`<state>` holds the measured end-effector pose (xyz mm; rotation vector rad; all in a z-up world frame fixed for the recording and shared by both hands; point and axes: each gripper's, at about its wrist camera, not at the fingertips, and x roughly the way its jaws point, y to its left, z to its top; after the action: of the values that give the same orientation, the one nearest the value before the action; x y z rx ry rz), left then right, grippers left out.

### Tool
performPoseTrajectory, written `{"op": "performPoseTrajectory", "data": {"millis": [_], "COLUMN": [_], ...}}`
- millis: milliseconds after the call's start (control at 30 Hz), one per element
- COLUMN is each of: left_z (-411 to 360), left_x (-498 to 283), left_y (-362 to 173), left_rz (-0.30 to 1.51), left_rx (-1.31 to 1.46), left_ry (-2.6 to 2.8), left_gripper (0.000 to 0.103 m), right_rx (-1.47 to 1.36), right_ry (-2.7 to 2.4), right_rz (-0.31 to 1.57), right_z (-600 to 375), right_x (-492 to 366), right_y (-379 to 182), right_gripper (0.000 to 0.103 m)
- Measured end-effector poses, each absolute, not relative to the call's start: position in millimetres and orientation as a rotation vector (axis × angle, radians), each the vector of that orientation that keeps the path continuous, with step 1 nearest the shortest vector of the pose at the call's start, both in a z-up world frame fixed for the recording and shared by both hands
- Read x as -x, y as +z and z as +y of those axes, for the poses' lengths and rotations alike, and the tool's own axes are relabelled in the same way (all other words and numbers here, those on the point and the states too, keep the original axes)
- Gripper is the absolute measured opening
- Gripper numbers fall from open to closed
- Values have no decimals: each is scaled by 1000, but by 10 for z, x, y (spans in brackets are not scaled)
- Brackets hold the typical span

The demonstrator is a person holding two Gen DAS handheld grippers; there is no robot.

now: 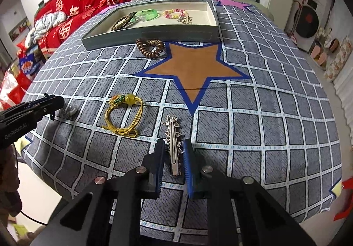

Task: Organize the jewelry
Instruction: 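Grasp the black hair clip with the left tool while the right grasps the barrette, then carry the black hair clip and silver barrette into the tray with both tools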

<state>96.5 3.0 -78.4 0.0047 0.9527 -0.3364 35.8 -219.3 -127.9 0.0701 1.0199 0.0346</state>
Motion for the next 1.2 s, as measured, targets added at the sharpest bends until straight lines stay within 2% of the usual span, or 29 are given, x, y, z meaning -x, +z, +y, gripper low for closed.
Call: {"op": "performPoseTrajectory", "data": {"millis": [333,467,1200], "left_z": [90,71,-50], "left_x": [-966,-995,-1390], "left_y": [-580,-506,-155], "left_rz": [915,908,852], "left_rx": [20,19,4], "left_ry": [-339,-338,-340], "left_gripper": [34,34,34], "right_rx": [-141,-167,-250], "right_ry": [53,62,115], "right_rz": [1006,994,920], "right_z": [-2299,-2343,-2586], "right_x": [-362,-389,-919], "right_y": [-1182,-1108,-603], "right_gripper": [18,14,13]}}
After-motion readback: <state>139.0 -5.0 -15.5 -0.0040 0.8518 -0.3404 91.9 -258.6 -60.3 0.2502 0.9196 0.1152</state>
